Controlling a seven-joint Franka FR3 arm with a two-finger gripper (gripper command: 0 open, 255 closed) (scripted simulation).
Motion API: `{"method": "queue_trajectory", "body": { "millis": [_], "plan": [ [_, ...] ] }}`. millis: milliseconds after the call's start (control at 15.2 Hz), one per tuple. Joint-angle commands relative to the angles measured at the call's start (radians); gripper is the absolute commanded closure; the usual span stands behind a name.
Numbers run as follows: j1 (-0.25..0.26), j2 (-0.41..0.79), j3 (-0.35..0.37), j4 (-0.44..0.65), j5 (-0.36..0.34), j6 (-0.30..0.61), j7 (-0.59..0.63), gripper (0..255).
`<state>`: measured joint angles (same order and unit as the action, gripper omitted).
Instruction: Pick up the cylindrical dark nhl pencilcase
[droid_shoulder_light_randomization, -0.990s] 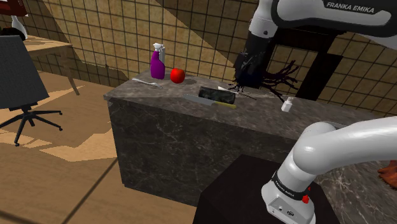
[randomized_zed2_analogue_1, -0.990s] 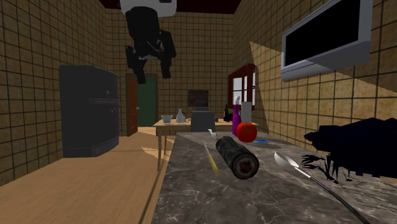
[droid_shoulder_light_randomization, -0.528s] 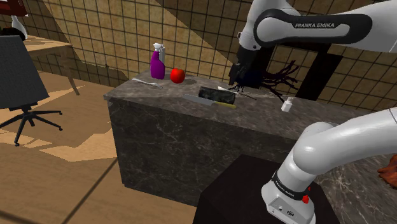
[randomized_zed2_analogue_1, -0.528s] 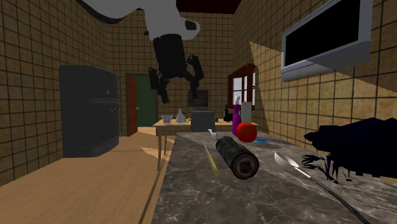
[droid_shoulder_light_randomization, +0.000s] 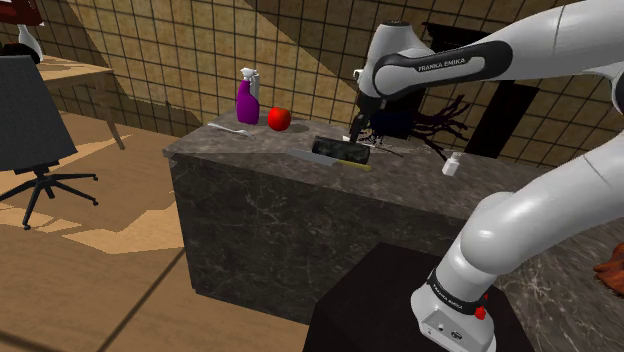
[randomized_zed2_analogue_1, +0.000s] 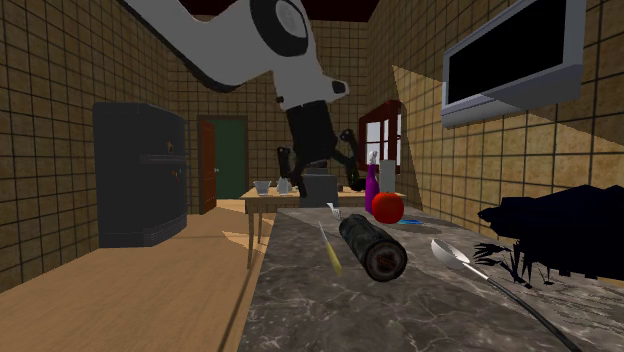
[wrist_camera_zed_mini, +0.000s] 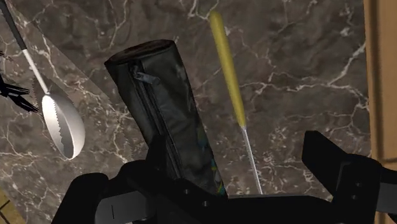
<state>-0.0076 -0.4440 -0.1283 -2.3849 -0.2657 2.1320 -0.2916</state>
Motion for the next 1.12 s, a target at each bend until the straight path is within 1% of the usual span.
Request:
{"method": "queue_trajectory", "body": {
  "millis": [0,396,462,924,1056],
  "plan": [
    [0.000,0.062,-0.021,0.014,-0.021,0.062,-0.053,0],
    [0.001,0.277,-0.072,0.097,-0.060,0.233,-0.203,0],
    [0.001,0.292,-0.075,0.105,-0.061,0.243,-0.213,0],
    [-0.006,0.344,-0.079,0.052,-0.082,0.346,-0.184,0],
    [-0.006,0.344,-0.079,0.052,-0.082,0.346,-0.184,0]
  ]
}}
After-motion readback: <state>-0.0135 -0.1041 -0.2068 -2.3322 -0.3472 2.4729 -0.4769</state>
